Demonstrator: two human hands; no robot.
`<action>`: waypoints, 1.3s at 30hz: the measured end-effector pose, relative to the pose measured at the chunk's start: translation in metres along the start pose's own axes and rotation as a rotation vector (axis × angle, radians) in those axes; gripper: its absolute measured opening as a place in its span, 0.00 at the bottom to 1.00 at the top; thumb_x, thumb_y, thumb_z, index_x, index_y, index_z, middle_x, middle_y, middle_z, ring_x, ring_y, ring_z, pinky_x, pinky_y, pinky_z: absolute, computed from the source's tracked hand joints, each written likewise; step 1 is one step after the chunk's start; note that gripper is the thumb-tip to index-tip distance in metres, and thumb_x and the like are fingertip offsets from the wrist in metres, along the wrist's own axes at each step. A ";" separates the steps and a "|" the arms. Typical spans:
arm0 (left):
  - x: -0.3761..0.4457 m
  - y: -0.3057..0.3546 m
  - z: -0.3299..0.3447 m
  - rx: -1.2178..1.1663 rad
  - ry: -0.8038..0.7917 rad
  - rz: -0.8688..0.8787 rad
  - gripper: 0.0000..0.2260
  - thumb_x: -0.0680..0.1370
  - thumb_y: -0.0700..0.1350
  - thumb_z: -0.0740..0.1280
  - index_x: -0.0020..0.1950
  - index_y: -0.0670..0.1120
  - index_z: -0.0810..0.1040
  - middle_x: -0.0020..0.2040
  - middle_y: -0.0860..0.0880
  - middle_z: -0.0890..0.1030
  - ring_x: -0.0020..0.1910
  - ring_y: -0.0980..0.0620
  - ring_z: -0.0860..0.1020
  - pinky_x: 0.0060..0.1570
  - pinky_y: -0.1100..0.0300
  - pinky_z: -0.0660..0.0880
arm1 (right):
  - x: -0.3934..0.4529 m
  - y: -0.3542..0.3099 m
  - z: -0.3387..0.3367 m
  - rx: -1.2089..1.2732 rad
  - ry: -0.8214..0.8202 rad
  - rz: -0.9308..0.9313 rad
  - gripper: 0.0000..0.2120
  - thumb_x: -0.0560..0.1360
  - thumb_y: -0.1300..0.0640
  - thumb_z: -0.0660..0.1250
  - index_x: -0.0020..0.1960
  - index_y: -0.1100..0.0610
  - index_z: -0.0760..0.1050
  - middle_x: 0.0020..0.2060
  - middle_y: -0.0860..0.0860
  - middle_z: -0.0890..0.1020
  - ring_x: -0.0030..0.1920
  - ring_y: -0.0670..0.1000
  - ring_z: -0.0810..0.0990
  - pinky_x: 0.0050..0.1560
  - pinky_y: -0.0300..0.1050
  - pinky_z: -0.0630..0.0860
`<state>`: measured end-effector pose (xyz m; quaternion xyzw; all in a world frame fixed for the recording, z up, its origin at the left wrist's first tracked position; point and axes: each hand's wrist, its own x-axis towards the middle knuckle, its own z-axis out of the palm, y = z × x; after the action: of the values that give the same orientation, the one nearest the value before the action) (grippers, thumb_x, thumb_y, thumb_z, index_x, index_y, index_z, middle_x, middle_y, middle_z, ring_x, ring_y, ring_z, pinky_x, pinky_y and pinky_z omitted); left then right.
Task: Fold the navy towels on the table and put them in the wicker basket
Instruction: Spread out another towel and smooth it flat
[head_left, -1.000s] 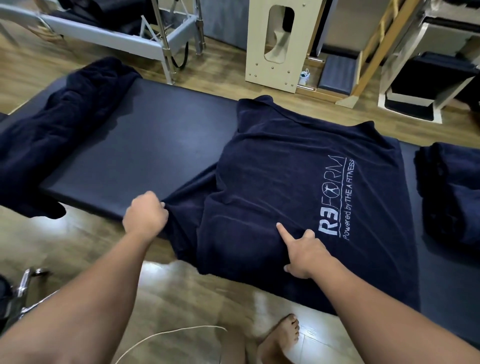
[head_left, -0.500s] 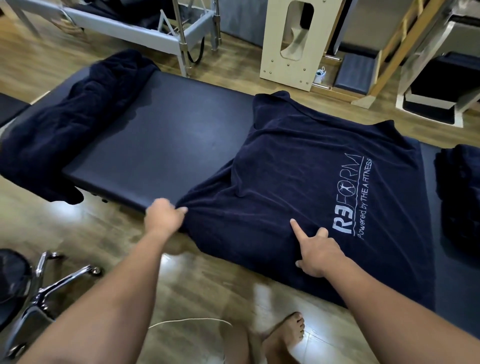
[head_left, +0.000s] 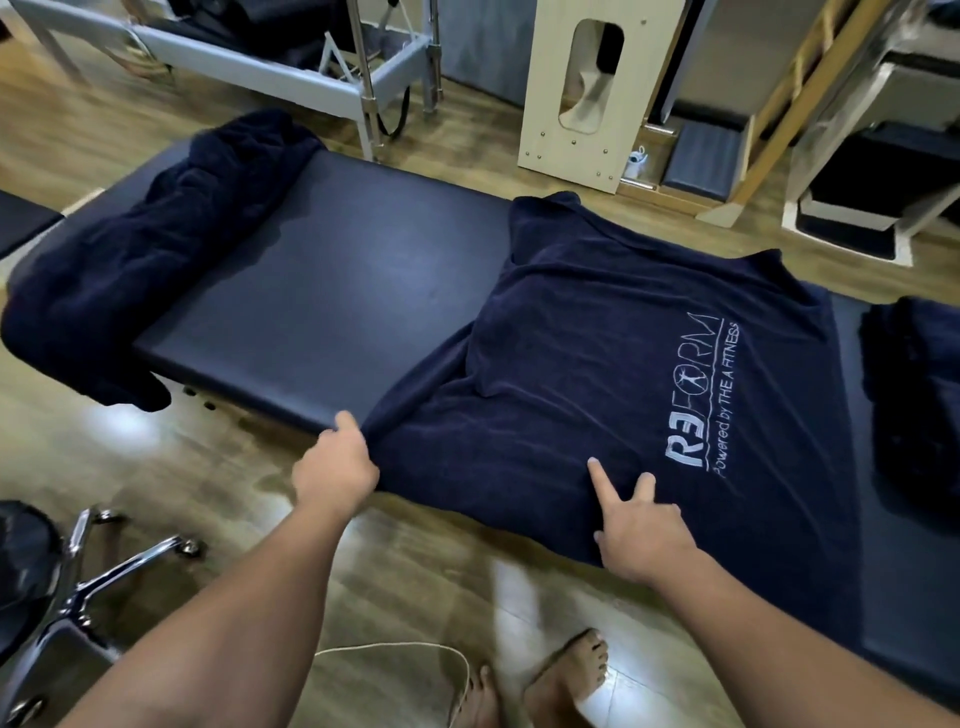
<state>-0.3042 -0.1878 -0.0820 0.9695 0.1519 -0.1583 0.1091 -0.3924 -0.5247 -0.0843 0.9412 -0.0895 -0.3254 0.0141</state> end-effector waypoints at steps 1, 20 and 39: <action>-0.002 0.004 -0.001 0.052 0.035 -0.004 0.15 0.73 0.42 0.66 0.53 0.46 0.61 0.55 0.42 0.76 0.52 0.37 0.79 0.51 0.49 0.75 | -0.005 0.003 0.003 -0.001 -0.002 -0.003 0.46 0.80 0.42 0.62 0.77 0.39 0.26 0.77 0.66 0.45 0.65 0.69 0.70 0.65 0.58 0.71; 0.015 0.297 0.038 0.435 -0.248 0.716 0.27 0.80 0.63 0.59 0.76 0.55 0.60 0.80 0.39 0.50 0.80 0.35 0.44 0.75 0.32 0.51 | 0.039 0.148 -0.027 0.441 0.265 0.135 0.19 0.79 0.43 0.63 0.69 0.43 0.70 0.67 0.45 0.66 0.66 0.52 0.63 0.65 0.52 0.69; 0.114 0.474 0.047 0.385 -0.386 0.447 0.52 0.69 0.66 0.75 0.69 0.79 0.31 0.76 0.45 0.23 0.76 0.26 0.36 0.64 0.20 0.58 | 0.283 0.281 -0.202 0.821 0.614 0.412 0.18 0.82 0.53 0.63 0.70 0.54 0.67 0.69 0.57 0.71 0.61 0.63 0.77 0.51 0.53 0.71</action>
<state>-0.0578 -0.6112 -0.0867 0.9337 -0.1204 -0.3367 -0.0172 -0.0945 -0.8581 -0.0744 0.8840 -0.3833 0.0349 -0.2652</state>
